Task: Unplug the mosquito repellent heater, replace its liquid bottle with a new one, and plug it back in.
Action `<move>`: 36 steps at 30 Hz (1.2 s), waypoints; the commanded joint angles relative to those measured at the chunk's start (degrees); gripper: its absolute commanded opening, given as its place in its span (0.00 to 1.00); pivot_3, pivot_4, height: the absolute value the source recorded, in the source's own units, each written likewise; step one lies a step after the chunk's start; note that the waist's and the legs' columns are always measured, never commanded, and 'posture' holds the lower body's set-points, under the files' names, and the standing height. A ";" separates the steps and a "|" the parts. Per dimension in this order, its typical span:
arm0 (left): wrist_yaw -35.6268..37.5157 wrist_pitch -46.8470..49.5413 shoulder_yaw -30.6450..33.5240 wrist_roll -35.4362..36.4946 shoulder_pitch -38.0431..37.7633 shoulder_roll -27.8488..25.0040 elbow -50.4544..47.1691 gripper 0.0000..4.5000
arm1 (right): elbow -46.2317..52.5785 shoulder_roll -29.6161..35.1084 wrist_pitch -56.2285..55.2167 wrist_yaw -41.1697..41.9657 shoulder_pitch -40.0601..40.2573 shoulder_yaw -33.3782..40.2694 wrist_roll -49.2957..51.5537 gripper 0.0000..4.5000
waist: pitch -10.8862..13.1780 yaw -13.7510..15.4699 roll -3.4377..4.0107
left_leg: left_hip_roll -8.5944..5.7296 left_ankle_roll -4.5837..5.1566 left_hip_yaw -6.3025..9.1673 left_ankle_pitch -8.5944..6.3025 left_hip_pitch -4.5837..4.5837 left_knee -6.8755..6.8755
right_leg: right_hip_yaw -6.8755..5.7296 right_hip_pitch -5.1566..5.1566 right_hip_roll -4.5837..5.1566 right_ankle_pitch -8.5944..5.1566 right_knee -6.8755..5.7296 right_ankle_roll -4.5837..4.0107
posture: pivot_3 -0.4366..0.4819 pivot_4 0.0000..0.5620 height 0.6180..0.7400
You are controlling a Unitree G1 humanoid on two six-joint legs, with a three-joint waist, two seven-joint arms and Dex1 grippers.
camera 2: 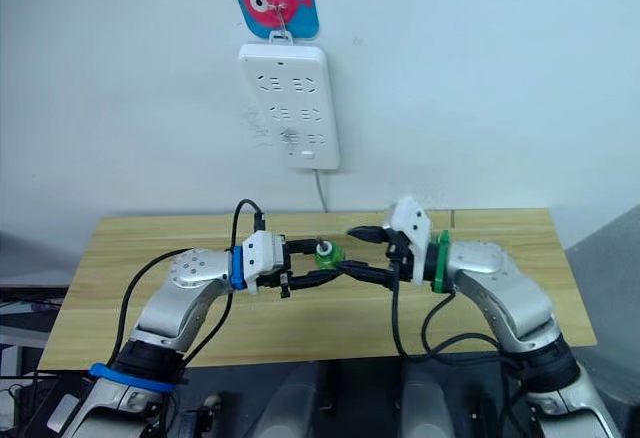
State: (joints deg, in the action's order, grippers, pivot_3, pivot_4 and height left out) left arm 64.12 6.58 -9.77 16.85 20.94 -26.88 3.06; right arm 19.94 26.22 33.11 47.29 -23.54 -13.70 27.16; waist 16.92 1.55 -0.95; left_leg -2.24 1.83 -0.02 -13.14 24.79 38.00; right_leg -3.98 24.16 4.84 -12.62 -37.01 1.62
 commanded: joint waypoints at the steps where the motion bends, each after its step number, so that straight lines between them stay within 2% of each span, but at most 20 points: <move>1: 0.33 -2.04 -0.55 -0.15 0.35 0.84 -0.65 0.49 | -0.59 -1.38 -1.24 -1.58 -0.58 -1.88 -2.82 0.68 | -0.02 0.01 -0.03 | -0.02 -0.02 -0.02 0.01 0.01 0.00 | 0.00 0.00 0.01 0.00 0.01 0.00 | 0.57 0.40 1.00; 8: 0.48 -1.25 -0.67 0.23 0.59 1.22 -2.12 0.49 | -1.84 -1.77 -3.74 -0.54 0.44 -4.24 -6.58 0.68 | -0.03 0.14 -0.05 | -0.08 -0.13 -0.03 0.08 0.05 0.05 | 0.00 -0.01 0.06 0.02 0.00 0.03 | 0.58 0.40 1.00; 11: 0.44 -1.23 -0.72 0.28 0.34 1.03 -2.51 0.49 | -1.45 -1.54 -4.51 0.29 1.04 -4.17 -6.90 0.54 | -0.03 0.10 -0.05 | -0.07 -0.11 -0.02 0.07 0.05 0.05 | -0.01 0.00 0.04 0.02 -0.04 0.03 | 0.59 0.40 1.00; 16: 0.28 -0.77 -0.75 0.51 -0.26 0.75 -3.14 0.49 | -0.33 -1.66 -4.65 0.43 1.45 -3.32 -6.40 0.19 | -0.03 0.05 -0.05 | -0.07 -0.13 -0.01 0.08 0.05 0.04 | -0.02 0.00 0.03 0.02 -0.04 0.03 | 0.59 0.41 1.00; 21: -0.76 0.54 -0.18 1.28 -0.03 1.45 -3.19 0.49 | 0.38 -3.13 -3.49 -0.36 1.52 -1.46 -4.45 0.19 | -0.03 0.03 -0.05 | -0.07 -0.15 -0.02 0.09 0.04 0.06 | -0.01 0.00 0.03 0.02 -0.04 0.03 | 0.58 0.40 1.00; 24: -1.71 0.64 0.68 1.78 -0.28 1.86 -3.77 0.71 | 0.79 -4.85 -0.58 -2.89 1.81 1.84 -1.72 0.19 | -0.05 0.04 -0.09 | -0.07 -0.18 -0.01 0.11 0.04 0.06 | -0.02 -0.01 0.03 0.03 -0.05 0.03 | 0.59 0.40 1.00; 28: -5.61 -1.85 2.09 1.20 -1.32 3.53 -6.14 0.98 | 0.42 -9.17 8.77 -11.13 2.25 11.40 6.43 0.19 | -0.09 0.08 -0.11 | -0.07 -0.24 -0.01 0.15 0.05 0.07 | -0.01 -0.01 0.04 0.04 -0.07 0.02 | 0.59 0.39 1.00; 33: -15.63 -7.43 1.39 -3.23 -3.01 9.82 -9.56 1.00 | 0.74 -14.67 20.49 -21.23 4.19 21.96 19.34 0.19 | -0.33 0.35 -0.15 | -0.09 -0.25 -0.02 0.15 0.04 0.07 | 0.00 -0.06 0.07 0.04 -0.02 0.01 | 0.57 0.38 1.00; 36: -22.07 -9.77 0.98 -6.03 -2.84 14.19 -9.58 1.00 | -0.40 -20.05 25.48 -30.89 2.89 29.82 32.08 0.19 | -0.40 0.30 -0.15 | -0.09 -0.25 -0.05 0.15 0.02 0.07 | 0.04 -0.03 0.06 0.06 -0.12 0.02 | 0.57 0.37 1.00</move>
State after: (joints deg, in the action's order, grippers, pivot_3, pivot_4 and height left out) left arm 45.44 -0.99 -8.54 12.21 17.96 -14.02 -4.13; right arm 17.91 7.44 56.47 20.90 -19.27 11.96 51.20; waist 16.52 1.85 -1.10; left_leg -2.31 1.66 -0.06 -13.02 24.80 38.07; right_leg -3.94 24.13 4.90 -12.55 -37.15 1.63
